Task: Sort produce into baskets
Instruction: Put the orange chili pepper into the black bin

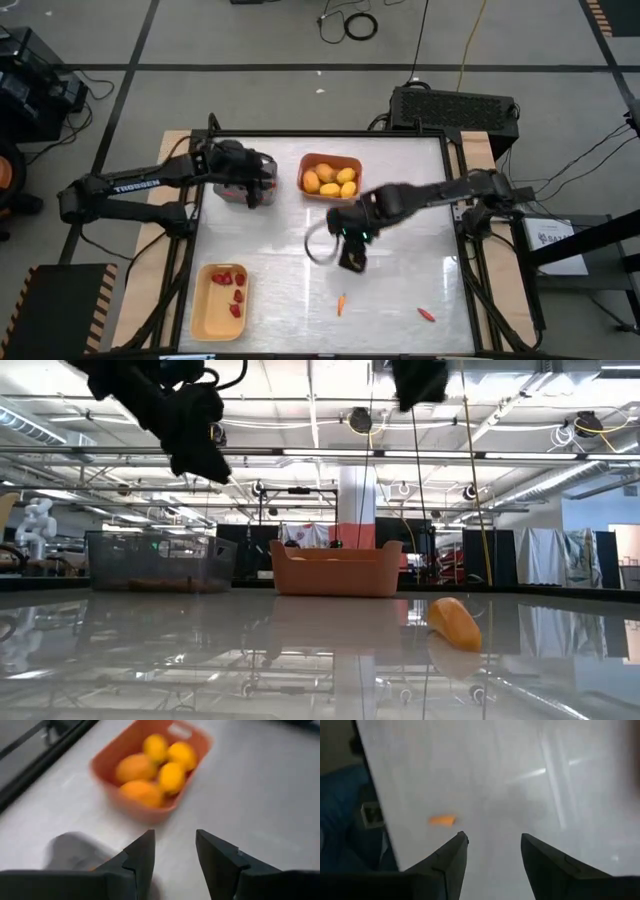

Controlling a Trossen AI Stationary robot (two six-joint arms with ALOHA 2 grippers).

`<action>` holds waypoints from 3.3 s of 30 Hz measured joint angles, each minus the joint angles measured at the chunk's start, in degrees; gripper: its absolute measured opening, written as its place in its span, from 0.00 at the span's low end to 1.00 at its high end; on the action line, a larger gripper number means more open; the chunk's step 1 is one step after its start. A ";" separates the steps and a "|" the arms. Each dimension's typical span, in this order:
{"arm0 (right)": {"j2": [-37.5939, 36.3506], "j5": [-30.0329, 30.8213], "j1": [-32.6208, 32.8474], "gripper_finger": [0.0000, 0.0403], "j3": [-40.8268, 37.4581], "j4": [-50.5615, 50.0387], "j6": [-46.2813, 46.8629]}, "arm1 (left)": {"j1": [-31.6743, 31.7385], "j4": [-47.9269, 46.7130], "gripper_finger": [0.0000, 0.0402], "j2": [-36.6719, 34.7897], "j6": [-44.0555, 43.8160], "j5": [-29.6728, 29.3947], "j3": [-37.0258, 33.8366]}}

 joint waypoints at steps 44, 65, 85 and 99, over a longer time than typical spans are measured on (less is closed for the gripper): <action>0.15 -5.74 40.49 0.44 -36.93 14.84 62.09 | -42.68 51.34 0.37 31.68 -1.93 -5.53 2.17; -0.03 -6.02 40.43 0.11 -40.44 20.71 58.28 | -42.68 51.01 0.37 31.68 -1.80 -5.49 2.17; -5.69 23.59 22.12 0.06 -40.52 29.81 29.49 | -41.55 17.33 0.37 8.65 -1.47 -9.54 2.11; -2.02 30.79 -6.51 0.06 -40.39 86.73 -14.34 | -39.47 -7.28 0.37 5.58 -4.50 -36.18 2.12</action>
